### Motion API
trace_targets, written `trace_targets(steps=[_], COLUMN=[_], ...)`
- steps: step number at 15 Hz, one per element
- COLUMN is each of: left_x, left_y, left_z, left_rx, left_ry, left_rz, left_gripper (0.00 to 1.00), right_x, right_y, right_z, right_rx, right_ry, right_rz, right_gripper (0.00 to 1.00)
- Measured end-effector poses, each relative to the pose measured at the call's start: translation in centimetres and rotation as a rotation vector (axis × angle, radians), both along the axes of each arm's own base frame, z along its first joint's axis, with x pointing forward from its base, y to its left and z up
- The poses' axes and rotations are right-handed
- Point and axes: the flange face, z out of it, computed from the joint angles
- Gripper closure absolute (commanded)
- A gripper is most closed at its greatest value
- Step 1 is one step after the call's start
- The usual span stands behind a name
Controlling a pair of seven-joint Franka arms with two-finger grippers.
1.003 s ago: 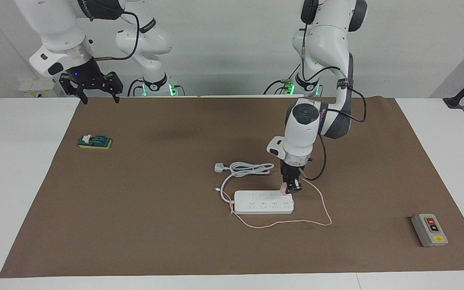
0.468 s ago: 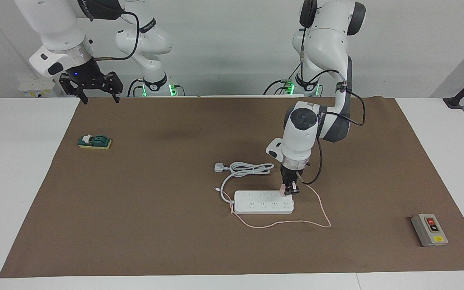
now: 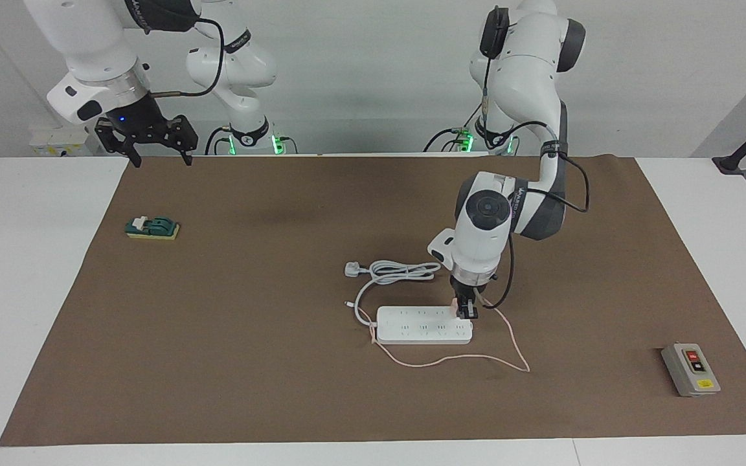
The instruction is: Plug charger into power strip
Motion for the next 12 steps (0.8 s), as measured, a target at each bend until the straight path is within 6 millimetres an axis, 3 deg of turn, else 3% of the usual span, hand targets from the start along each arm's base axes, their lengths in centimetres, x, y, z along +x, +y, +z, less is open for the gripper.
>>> trace_targets(steps=[12], left_x=[0.51], left_y=[0.24], left_z=[-0.3], left_rx=[-0.016], left_ry=[0.027], left_rz=[0.026], left_gripper=[1.0], right_x=[0.0], right_y=[0.0], right_z=[0.0], right_rx=[0.0], right_ry=[0.0], right_rz=[0.0], right_gripper=[0.0])
